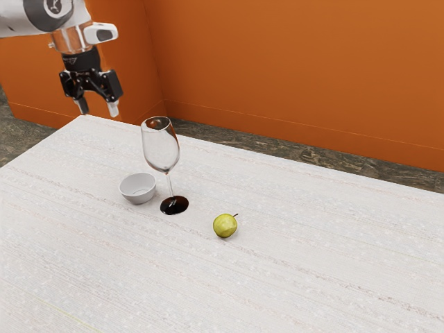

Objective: Place the pear in the bowl.

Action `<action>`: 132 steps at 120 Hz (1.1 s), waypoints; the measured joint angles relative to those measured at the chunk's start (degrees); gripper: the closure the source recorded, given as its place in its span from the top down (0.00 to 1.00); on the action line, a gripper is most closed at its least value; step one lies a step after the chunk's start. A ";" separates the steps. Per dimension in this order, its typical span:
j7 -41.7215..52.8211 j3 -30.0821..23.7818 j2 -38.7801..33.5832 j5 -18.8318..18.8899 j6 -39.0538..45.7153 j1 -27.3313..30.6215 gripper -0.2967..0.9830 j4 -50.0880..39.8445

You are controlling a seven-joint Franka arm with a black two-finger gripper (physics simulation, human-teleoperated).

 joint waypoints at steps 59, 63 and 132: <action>-10.04 -0.19 11.68 3.73 12.47 -19.93 0.75 -1.55; -11.08 -0.19 12.92 3.75 13.56 -20.52 0.75 -1.58; -24.64 -0.21 28.05 2.88 32.56 -22.63 0.75 -4.99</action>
